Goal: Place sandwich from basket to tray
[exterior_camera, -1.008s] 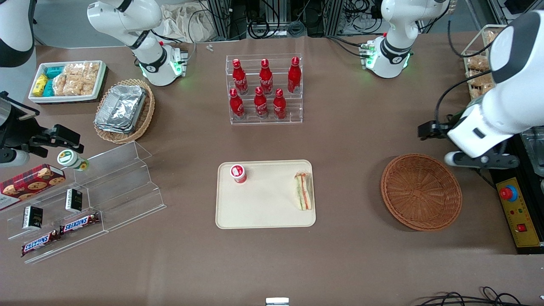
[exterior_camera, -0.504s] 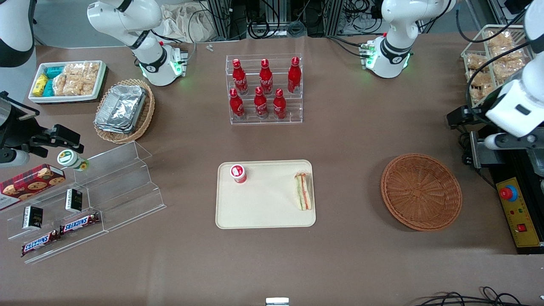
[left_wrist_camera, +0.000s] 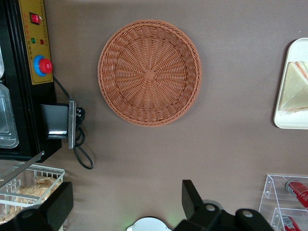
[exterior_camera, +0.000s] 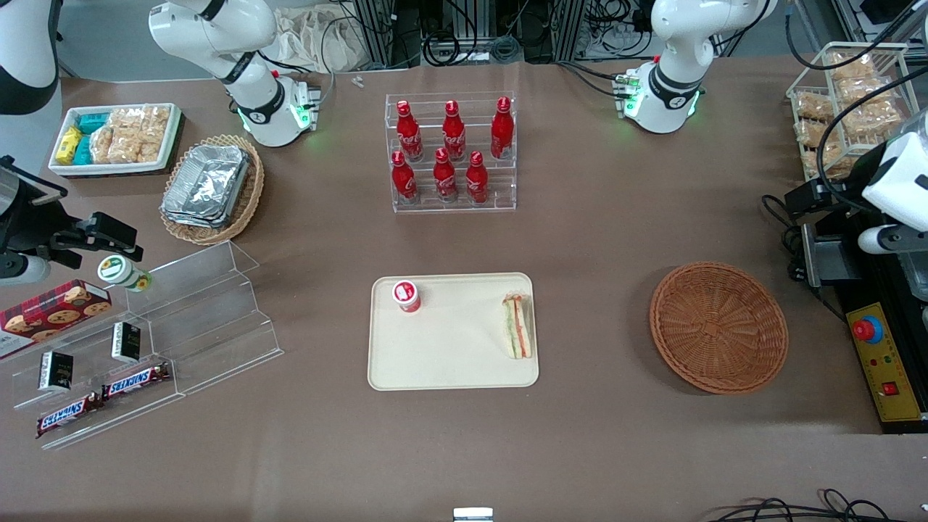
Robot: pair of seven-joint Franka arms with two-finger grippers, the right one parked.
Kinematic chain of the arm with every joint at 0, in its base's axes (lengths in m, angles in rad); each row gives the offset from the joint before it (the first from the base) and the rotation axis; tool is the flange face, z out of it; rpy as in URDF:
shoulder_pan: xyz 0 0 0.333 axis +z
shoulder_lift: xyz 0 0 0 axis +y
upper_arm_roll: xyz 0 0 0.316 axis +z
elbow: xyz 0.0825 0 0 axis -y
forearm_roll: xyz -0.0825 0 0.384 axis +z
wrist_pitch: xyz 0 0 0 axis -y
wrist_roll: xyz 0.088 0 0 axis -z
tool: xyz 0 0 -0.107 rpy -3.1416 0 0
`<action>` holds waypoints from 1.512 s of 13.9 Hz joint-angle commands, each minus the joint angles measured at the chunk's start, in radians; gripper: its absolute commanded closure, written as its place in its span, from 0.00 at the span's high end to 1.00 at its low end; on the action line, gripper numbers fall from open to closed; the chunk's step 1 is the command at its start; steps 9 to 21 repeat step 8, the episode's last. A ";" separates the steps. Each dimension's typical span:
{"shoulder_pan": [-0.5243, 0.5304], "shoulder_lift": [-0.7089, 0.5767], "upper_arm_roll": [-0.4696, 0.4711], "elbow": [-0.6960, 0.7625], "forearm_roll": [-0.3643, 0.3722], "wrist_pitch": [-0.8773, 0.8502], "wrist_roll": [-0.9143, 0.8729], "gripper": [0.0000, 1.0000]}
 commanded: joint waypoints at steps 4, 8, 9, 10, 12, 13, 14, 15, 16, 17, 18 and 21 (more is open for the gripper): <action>-0.251 -0.058 0.283 -0.055 -0.027 0.008 0.008 1.00; -0.235 -0.055 0.301 -0.051 -0.067 0.007 0.005 1.00; -0.235 -0.055 0.301 -0.051 -0.067 0.007 0.005 1.00; -0.235 -0.055 0.301 -0.051 -0.067 0.007 0.005 1.00; -0.235 -0.055 0.301 -0.051 -0.067 0.007 0.005 1.00; -0.235 -0.055 0.301 -0.051 -0.067 0.007 0.005 1.00; -0.235 -0.055 0.301 -0.051 -0.067 0.007 0.005 1.00; -0.235 -0.055 0.301 -0.051 -0.067 0.007 0.005 1.00; -0.235 -0.055 0.301 -0.051 -0.067 0.007 0.005 1.00; -0.235 -0.055 0.301 -0.051 -0.067 0.007 0.005 1.00; -0.235 -0.055 0.301 -0.051 -0.067 0.007 0.005 1.00; -0.235 -0.055 0.301 -0.051 -0.067 0.007 0.005 1.00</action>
